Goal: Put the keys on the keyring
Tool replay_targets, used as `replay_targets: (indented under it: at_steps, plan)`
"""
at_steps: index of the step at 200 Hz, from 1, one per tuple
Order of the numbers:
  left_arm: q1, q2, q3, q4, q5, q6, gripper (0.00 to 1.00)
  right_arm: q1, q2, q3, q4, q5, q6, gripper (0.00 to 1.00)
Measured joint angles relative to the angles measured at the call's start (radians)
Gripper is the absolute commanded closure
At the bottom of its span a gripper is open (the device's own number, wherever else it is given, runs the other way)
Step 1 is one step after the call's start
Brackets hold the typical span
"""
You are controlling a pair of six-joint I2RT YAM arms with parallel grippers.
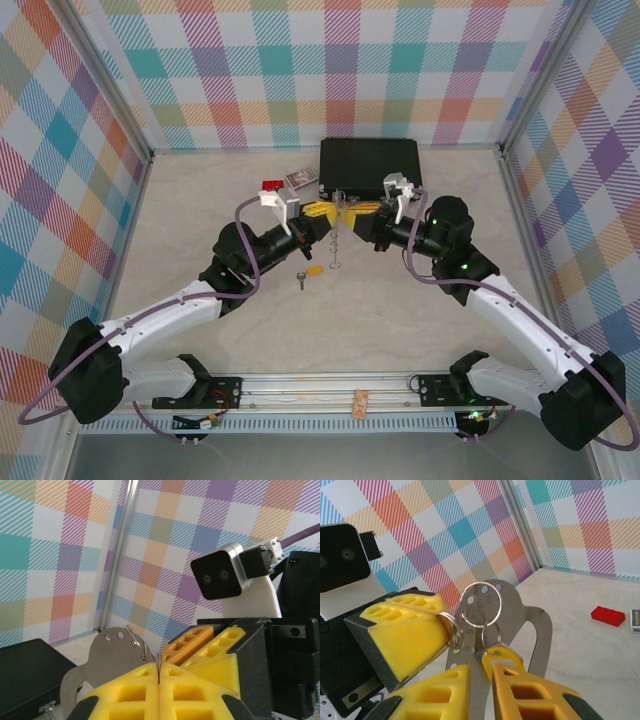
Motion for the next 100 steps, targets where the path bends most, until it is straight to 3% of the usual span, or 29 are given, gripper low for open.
replay_targets:
  at_steps: [100]
  plan:
    - [0.028,0.074,-0.021,0.205,0.076,-0.166,1.0,0.0,-0.041,-0.004,0.048,-0.002,0.024,0.86]
